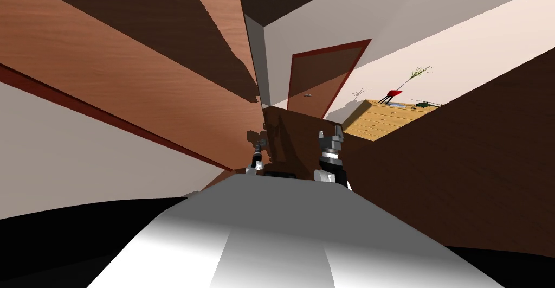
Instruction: Push the door open
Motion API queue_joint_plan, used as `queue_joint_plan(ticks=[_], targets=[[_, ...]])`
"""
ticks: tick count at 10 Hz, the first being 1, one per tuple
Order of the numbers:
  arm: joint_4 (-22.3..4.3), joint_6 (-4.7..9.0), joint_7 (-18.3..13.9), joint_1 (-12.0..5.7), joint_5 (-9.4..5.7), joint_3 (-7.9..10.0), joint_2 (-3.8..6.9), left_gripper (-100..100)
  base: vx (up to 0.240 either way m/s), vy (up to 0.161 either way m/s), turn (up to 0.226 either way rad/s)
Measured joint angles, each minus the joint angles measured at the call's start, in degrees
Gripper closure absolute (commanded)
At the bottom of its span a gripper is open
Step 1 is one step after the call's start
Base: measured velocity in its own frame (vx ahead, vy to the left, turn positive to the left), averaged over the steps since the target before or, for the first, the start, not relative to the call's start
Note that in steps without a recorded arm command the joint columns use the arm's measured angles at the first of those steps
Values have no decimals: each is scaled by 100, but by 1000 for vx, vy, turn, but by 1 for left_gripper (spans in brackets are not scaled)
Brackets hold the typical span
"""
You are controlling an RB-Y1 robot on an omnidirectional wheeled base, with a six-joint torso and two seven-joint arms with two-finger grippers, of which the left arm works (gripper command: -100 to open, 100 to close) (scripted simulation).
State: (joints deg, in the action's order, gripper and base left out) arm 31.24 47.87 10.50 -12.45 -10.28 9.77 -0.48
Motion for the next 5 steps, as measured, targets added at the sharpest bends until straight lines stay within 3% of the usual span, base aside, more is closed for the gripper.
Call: queue_joint_plan(ticks=[1, 2, 3, 4, 5], targets=[[259, -125, 54, 175, -19, 23, 15, 100, 176, -10, 50], [367, -219, 134, 207, -54, 76, 21, 100, 138, 11, 2], [117, -99, 148, 50, -83, 119, 79, 100, 180, -25, 24], [-392, 184, 142, -222, -151, 213, 162, 100, 188, -21, 36], [-374, 233, 160, -158, -165, 240, 164, 100, 106, 5, 13]])
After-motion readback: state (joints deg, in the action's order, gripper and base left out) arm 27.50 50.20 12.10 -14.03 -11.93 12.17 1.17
